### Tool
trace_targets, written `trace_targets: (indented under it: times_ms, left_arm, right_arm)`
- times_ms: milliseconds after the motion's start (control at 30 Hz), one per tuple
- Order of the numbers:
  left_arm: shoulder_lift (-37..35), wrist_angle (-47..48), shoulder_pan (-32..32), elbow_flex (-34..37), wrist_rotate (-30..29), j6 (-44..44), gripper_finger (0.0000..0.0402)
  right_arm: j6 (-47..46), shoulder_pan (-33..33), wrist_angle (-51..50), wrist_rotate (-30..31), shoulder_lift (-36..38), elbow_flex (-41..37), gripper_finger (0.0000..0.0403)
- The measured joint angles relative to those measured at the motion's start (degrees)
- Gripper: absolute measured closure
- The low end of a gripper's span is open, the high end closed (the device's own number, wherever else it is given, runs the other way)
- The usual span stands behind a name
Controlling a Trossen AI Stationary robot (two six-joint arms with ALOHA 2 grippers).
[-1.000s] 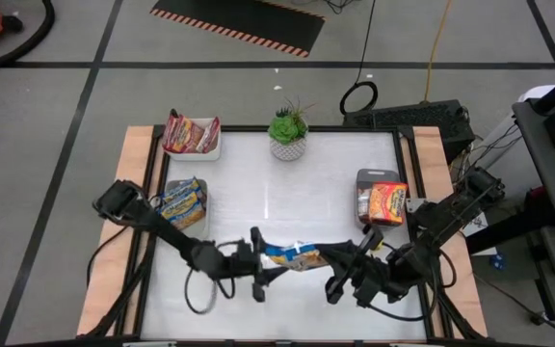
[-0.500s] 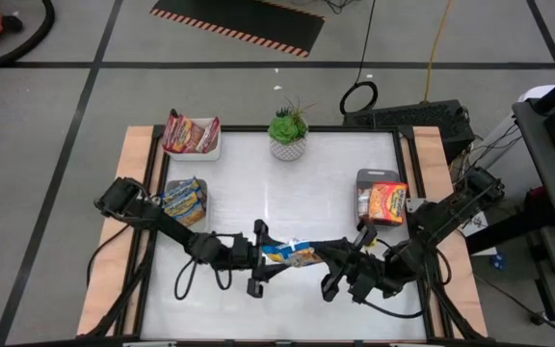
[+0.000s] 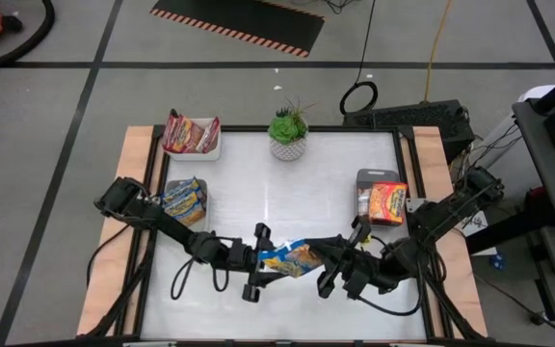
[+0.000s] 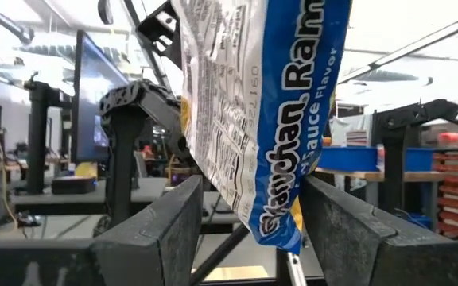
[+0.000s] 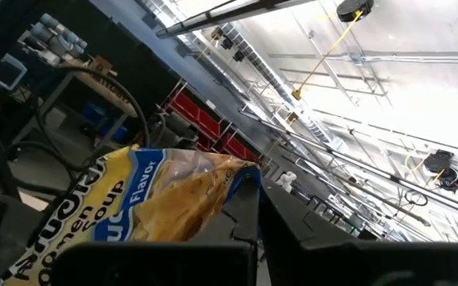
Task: Sort Maruchan noodles
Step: Put the blue noodle pack into the gray bin
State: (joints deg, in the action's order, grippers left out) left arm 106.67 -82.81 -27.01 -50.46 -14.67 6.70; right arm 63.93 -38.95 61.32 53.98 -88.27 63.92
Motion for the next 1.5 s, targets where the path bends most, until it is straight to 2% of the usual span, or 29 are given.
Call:
trace_targets:
  times_ms: [167,433,500,933,1033,1133,1500]
  left_arm:
    - [0.00,0.12,-1.12,-0.02,-0.14,1.61,0.0155]
    - [-0.02,0.66,-0.78,-0.02,-0.53,-2.28,0.0042]
    - [-0.02,0.66,-0.69,-0.09,-2.71,-2.83,0.0023]
    - [-0.11,3.83,0.16,-5.79,-6.68,-2.29,0.0012]
    - [-0.11,3.52,-0.45,-5.79,-8.28,-1.47,0.0025]
    - [-0.11,1.91,-1.65,-5.79,-10.80,0.87,0.0059]
    - [-0.11,4.69,-0.75,-5.77,-12.59,-1.37,0.0198]
  right_arm:
    - [0.30,0.01,0.00,0.22,-0.04,-0.02,0.0403]
    - [0.82,-0.03,0.28,0.28,-0.04,-0.02,0.0403]
    - [0.82,-0.04,0.35,0.18,-0.04,-0.02,0.0403]
    - [1.07,0.24,0.56,0.85,-0.04,-0.04,0.0403]
    - [2.19,0.23,0.58,3.88,-0.04,-0.07,0.0403]
    - [3.20,0.23,0.61,6.02,-0.04,-0.09,0.0403]
    - [3.19,0.23,0.59,5.84,-0.04,-0.09,0.0403]
